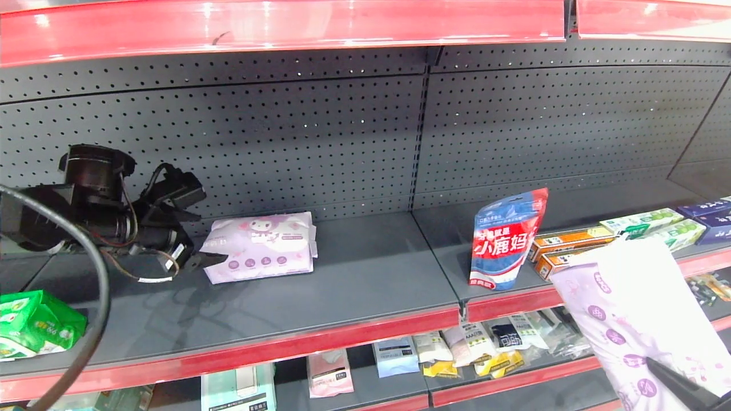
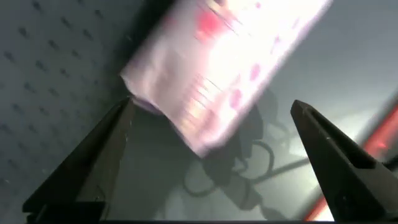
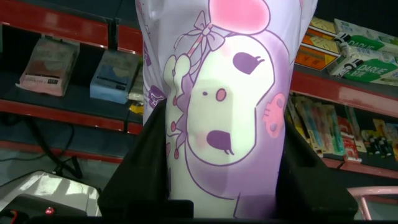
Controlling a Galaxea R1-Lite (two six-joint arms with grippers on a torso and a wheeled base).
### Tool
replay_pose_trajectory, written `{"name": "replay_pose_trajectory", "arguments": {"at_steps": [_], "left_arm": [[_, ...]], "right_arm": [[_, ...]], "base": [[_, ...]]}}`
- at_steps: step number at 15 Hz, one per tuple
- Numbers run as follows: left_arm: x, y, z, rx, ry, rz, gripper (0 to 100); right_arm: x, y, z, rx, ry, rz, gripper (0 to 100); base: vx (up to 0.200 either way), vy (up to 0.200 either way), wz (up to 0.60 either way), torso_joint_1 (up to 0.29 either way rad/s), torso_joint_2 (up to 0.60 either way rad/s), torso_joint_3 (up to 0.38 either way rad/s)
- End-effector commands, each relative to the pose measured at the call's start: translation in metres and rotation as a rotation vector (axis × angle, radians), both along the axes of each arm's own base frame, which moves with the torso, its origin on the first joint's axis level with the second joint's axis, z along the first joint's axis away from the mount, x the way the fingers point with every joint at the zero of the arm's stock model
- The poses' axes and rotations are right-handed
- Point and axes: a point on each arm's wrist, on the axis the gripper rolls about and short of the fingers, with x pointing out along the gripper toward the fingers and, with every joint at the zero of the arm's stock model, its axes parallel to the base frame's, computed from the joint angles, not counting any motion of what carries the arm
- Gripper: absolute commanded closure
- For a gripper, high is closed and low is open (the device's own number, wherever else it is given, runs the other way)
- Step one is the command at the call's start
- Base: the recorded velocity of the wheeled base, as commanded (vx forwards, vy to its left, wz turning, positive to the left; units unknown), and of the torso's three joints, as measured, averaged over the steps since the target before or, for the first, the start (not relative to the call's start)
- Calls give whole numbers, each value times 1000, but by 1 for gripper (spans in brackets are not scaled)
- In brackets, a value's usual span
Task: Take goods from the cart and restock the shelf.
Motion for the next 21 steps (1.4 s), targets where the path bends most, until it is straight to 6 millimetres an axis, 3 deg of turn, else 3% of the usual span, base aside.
{"name": "replay_pose_trajectory", "arguments": {"at_steps": [1,7,12,17,21], "left_arm": [[27,2,-9,2,5,-10,0],[65,4,-41,44,7,-122,0],[91,-2,-36,21,10,-174,0],[96,-2,-27,14,51,-175,0],[102,-1,-31,0,77,-182,0]], "right_arm": [[0,0,-2,-1,9,1,100],[-1,0,-4,-6,16,1,100],[-2,0,-7,-23,31,5,100],[-2,0,-8,-34,34,8,100],[-1,0,-6,-36,24,8,100]], "base": [[0,0,0,0,0,0],[0,0,0,0,0,0],[0,0,0,0,0,0],[0,0,0,0,0,0],[0,0,0,0,0,0]]}}
